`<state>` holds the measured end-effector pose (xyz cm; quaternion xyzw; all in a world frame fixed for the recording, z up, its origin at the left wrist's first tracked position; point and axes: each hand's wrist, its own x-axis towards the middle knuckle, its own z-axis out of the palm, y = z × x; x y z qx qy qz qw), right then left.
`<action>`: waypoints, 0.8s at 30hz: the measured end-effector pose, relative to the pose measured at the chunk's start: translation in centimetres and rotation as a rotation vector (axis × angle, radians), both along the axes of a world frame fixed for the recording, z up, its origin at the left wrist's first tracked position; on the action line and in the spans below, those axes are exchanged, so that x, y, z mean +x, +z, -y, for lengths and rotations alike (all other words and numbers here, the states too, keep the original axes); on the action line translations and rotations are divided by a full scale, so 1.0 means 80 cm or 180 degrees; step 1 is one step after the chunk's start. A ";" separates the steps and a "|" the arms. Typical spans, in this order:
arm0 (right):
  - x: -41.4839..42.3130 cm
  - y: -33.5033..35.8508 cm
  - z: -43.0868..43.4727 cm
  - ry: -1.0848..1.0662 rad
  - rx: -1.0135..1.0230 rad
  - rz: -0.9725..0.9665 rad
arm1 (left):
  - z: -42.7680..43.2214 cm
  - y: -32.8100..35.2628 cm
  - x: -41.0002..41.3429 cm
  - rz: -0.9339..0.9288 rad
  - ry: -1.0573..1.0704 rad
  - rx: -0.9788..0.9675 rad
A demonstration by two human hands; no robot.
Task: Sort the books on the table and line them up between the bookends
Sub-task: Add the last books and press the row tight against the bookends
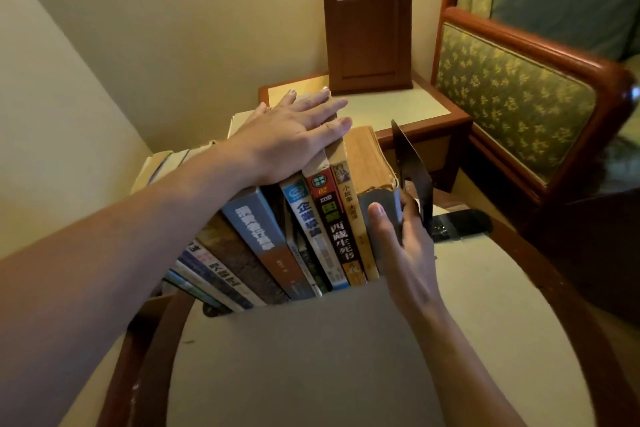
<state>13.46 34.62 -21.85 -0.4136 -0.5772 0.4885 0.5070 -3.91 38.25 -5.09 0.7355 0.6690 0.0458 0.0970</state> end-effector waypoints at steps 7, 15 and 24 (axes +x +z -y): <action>-0.005 0.014 0.008 0.0201 0.0352 -0.0149 | 0.002 0.000 -0.004 0.0029 0.0039 0.0012; -0.016 0.047 0.009 -0.0421 0.1298 0.1398 | 0.001 -0.003 -0.004 0.0032 0.0035 0.0035; -0.017 0.117 0.012 -0.0328 0.2167 0.2090 | 0.046 0.001 -0.007 0.0675 0.0436 0.1012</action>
